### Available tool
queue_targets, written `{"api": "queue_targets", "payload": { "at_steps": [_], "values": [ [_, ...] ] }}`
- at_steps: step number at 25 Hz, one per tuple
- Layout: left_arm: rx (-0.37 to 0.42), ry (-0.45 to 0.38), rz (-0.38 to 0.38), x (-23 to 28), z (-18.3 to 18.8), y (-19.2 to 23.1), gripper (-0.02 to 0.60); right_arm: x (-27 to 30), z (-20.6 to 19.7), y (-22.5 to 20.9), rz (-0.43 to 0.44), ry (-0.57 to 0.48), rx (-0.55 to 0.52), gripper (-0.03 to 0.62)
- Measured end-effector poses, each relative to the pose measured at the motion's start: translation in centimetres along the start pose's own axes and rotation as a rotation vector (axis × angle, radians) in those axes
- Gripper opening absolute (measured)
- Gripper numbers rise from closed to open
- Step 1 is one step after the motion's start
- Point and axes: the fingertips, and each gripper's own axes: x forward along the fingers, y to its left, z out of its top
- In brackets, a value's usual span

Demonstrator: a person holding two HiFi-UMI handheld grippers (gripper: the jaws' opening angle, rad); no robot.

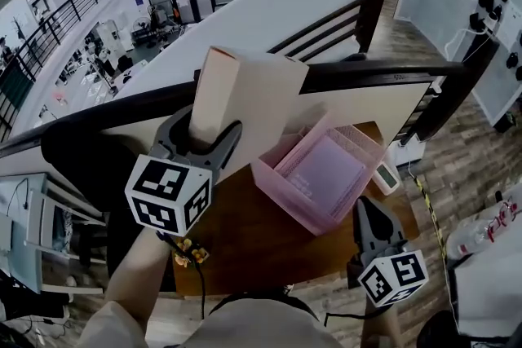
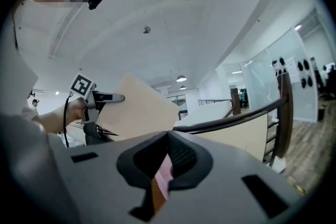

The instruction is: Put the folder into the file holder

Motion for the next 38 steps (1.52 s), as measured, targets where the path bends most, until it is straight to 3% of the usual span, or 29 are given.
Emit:
{"api": "queue_targets", "payload": {
  "at_steps": [7,10,18,26,38],
  "values": [
    [0.064,0.143,-0.141,3.8,1.7,-1.8,0.291,1.0,0.5,0.6,0.007,0.014,-0.017,0.003],
    [0.092,0.223,-0.185,5.2,0.3,-3.2,0.291,1.5,0.1,0.9,0.011,0.02,-0.02,0.003],
    [0.06,0.353,-0.233,9.1,-1.5,-3.3,0.291,2.3,-1.2,0.9,0.025,0.049,-0.018,0.003],
    [0.107,0.598,-0.345,14.9,-5.6,-4.2,0.29,3.2,-2.7,1.0,0.036,0.083,-0.013,0.003],
    [0.137,0.924,-0.347,20.2,-11.4,-6.3,0.29,5.6,-4.2,-1.2,0.045,0.131,0.003,0.003]
  ]
}}
